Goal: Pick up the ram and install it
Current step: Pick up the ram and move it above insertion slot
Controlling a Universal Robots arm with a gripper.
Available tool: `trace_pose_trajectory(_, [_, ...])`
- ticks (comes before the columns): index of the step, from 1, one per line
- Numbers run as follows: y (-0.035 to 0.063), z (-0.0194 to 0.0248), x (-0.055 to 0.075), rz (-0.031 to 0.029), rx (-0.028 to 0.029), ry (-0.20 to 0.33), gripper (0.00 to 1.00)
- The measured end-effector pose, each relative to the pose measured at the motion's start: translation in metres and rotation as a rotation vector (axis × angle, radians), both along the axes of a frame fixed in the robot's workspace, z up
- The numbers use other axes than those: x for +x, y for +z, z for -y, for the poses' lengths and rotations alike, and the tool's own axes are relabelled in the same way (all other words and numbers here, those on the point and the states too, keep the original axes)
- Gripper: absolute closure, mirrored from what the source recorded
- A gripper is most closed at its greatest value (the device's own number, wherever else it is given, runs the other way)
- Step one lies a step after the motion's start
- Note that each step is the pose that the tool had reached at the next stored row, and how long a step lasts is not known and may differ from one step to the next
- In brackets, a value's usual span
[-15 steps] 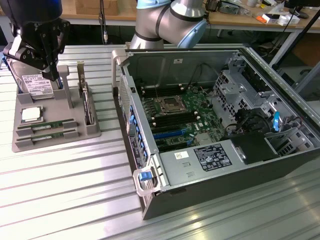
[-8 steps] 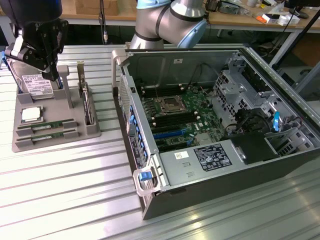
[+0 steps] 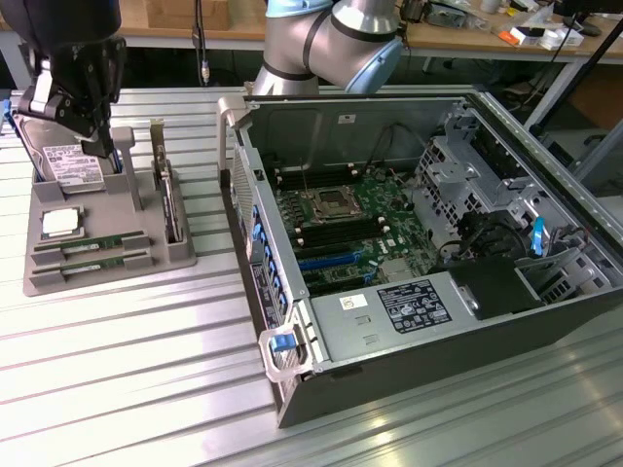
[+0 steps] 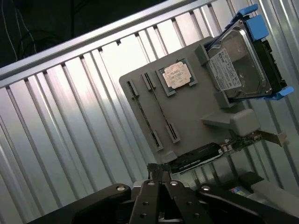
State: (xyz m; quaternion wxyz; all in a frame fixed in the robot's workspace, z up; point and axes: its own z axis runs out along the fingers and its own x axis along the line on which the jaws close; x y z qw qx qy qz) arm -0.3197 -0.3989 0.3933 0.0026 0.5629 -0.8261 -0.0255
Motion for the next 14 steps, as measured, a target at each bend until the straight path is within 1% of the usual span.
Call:
trace_pose_trajectory(3, [0.0000,0.0000,0.0000,0.0000,0.0000,0.081,0.89])
trace_pose_trajectory(9, [0.0000,0.0000,0.0000,0.0000,0.0000,0.225,0.89])
trace_pose_trajectory(11, [0.0000,0.0000,0.0000,0.0000,0.0000,0.286,0.89])
trace_pose_trajectory(14, [0.0000,0.0000,0.0000,0.0001,0.0000,0.351,0.89])
